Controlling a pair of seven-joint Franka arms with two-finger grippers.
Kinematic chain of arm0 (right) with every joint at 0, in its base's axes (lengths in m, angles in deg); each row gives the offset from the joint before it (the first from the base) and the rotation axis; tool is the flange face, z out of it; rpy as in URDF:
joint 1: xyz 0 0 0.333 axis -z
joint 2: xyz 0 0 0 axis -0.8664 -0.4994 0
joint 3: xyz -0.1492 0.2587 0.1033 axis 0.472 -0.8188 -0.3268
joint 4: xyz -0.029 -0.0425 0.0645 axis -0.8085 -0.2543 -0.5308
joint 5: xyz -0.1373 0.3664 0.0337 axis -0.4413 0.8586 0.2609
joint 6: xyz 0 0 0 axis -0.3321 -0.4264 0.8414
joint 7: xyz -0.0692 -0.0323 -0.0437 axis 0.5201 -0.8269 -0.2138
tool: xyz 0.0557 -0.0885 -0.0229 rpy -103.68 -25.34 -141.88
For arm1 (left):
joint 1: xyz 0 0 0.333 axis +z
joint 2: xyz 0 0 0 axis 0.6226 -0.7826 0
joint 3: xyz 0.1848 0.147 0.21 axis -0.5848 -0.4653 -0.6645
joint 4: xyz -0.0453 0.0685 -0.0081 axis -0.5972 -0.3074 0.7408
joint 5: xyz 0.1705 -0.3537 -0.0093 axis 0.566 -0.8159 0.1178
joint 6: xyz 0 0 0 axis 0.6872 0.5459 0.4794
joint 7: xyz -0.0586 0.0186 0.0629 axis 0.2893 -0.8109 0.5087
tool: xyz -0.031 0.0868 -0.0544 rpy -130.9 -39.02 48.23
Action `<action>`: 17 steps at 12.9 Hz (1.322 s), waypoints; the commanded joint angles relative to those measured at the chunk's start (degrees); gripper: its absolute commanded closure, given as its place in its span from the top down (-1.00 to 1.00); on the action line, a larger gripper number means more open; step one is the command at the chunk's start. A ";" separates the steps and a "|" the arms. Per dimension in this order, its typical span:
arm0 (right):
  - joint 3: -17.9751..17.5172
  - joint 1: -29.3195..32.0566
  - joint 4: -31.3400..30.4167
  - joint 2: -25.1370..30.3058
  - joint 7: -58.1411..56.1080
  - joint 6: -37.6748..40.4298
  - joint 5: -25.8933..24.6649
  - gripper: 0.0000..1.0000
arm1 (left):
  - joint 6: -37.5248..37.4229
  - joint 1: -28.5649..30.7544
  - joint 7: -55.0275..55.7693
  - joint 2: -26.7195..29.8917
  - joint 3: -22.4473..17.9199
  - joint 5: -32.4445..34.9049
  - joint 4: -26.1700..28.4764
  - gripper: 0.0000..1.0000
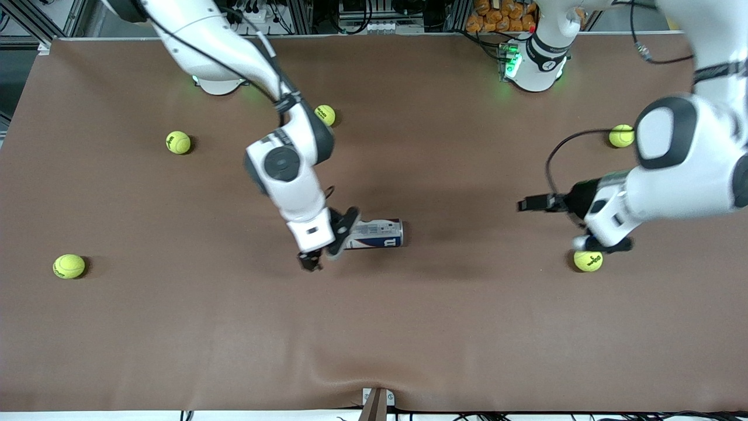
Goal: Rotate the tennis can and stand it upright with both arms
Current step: 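Release the can with the right gripper while the left gripper reaches its end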
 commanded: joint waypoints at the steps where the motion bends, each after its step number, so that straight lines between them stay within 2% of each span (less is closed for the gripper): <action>1: -0.95 5.08 -1.19 3.27 2.25 0.94 1.96 1.00 | 3.79 -2.34 -0.66 -6.03 0.08 -9.13 -0.78 1.00; 4: -1.04 12.46 -1.10 7.40 2.61 7.86 2.14 1.00 | 10.38 -6.90 -0.57 -11.31 0.25 -22.58 0.45 1.00; 6: -0.96 17.04 -1.36 10.47 3.22 10.50 5.02 1.00 | 13.81 -9.10 -1.71 -15.35 0.25 -31.81 0.28 1.00; 8: -0.87 21.34 -1.01 14.33 6.20 16.90 5.66 1.00 | 15.40 -10.17 -5.30 -18.87 0.25 -38.41 0.10 1.00; 11: -0.87 25.92 -1.01 20.31 12.18 29.55 5.66 1.00 | 15.41 -10.34 -16.36 -24.23 0.34 -50.18 0.19 0.76; 13: -0.78 28.38 -1.01 24.09 16.22 36.06 5.66 1.00 | 15.41 -10.95 -18.23 -26.08 0.78 -54.51 -0.07 0.59; 17: -0.69 31.90 -0.75 30.60 19.57 44.86 5.57 1.00 | 15.41 -12.45 -23.42 -28.81 0.96 -61.55 -0.16 0.42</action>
